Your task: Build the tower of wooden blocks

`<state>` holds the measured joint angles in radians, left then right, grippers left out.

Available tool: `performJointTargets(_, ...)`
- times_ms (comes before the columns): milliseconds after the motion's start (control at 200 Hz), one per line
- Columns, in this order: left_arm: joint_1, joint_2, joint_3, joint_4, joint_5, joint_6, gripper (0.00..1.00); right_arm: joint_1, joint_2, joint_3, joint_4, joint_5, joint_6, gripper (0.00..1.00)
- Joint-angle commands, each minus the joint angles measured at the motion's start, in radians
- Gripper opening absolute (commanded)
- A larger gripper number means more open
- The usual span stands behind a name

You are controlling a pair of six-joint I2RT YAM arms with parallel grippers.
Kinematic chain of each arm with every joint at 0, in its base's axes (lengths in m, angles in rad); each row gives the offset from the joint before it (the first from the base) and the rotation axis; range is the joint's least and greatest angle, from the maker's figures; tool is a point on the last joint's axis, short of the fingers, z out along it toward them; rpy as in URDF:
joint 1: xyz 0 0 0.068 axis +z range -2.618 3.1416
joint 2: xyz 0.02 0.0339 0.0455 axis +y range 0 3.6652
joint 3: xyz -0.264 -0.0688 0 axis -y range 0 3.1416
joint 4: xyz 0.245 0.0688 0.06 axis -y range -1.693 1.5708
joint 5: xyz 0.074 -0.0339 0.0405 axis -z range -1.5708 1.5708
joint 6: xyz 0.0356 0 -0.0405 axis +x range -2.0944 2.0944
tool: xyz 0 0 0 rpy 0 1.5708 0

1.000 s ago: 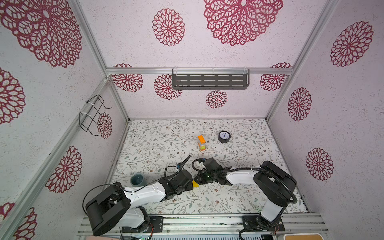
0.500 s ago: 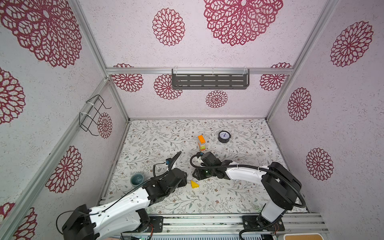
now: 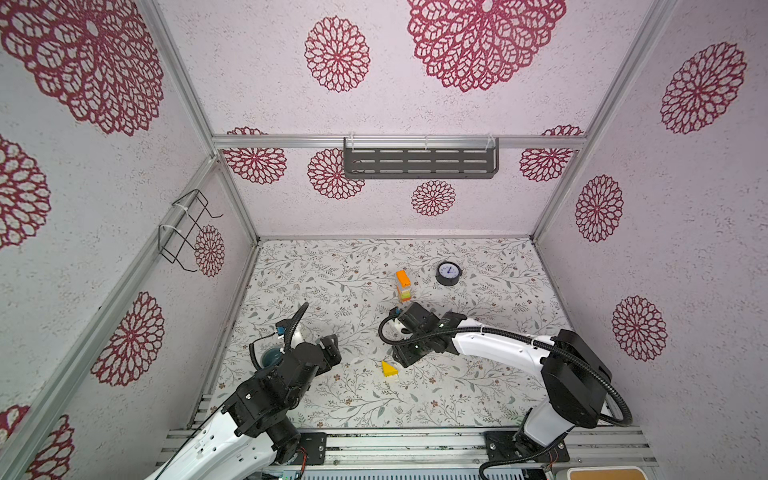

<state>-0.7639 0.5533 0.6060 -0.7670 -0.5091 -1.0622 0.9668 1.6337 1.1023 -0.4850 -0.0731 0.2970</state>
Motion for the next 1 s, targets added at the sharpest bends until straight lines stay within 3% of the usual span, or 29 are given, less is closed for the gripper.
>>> performJointTargets(0, 0.032, -0.014, 0.022, -0.064, -0.009, 0.011, 0.96, 0.058, 0.024, 0.061, -0.054, 0.050, -0.052, 0.64)
performJointTargets(140, 0.063, -0.026, 0.040, -0.087, 0.003, 0.032, 0.97, 0.108, 0.089, 0.112, -0.101, 0.073, -0.084, 0.65)
performJointTargets(455, 0.103, -0.055, 0.016, -0.088, 0.018, 0.040, 1.00, 0.126, 0.171, 0.176, -0.139, 0.071, -0.094, 0.56)
performJointTargets(861, 0.134, -0.053, 0.003, -0.076, 0.037, 0.056, 1.00, 0.130, 0.245, 0.209, -0.145, 0.088, -0.089, 0.55)
performJointTargets(991, 0.138, -0.050, -0.011, -0.061, 0.049, 0.055, 1.00, 0.130, 0.267, 0.223, -0.150, 0.091, -0.083, 0.49)
